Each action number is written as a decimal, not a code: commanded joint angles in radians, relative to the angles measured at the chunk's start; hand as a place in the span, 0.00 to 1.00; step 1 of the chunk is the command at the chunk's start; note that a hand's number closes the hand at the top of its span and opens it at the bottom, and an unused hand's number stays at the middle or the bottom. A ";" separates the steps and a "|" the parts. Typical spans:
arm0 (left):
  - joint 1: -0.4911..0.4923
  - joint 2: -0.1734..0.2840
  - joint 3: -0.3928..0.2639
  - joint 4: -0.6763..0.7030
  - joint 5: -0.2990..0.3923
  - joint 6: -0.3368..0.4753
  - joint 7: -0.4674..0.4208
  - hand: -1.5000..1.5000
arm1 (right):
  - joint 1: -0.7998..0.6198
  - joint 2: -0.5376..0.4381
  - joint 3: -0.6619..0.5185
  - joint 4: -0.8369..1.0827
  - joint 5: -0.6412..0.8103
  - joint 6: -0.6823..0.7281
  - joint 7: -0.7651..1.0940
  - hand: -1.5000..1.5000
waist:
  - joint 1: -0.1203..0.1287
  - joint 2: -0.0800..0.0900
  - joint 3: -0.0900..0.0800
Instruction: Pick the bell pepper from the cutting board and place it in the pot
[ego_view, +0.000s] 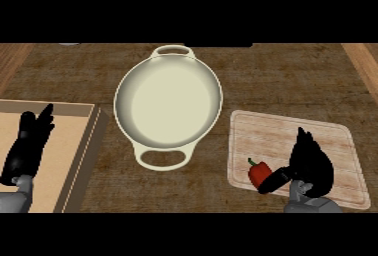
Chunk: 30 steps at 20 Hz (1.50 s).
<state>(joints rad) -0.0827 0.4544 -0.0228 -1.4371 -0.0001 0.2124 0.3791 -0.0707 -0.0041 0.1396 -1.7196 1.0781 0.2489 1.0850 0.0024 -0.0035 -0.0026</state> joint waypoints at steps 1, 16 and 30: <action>-0.003 -0.031 -0.013 -0.032 -0.047 0.025 0.030 0.50 | 0.039 0.001 -0.041 0.033 -0.001 -0.009 0.036 0.00 | -0.003 0.003 0.003; -0.033 -0.079 0.056 0.108 -0.083 -0.033 -0.069 0.50 | -0.014 -0.029 -0.064 0.199 0.006 -0.148 -0.096 1.00 | -0.003 0.005 0.002; -0.017 -0.090 0.092 0.054 -0.074 -0.088 -0.049 0.50 | 0.020 -0.045 0.091 0.047 0.274 -0.129 -0.004 1.00 | -0.005 0.003 0.002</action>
<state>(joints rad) -0.1035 0.3896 0.0640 -1.4289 -0.0743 0.1313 0.3846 -0.0604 -0.0534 0.1852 -1.6667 1.2431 0.1535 1.0024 0.0005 -0.0102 -0.0066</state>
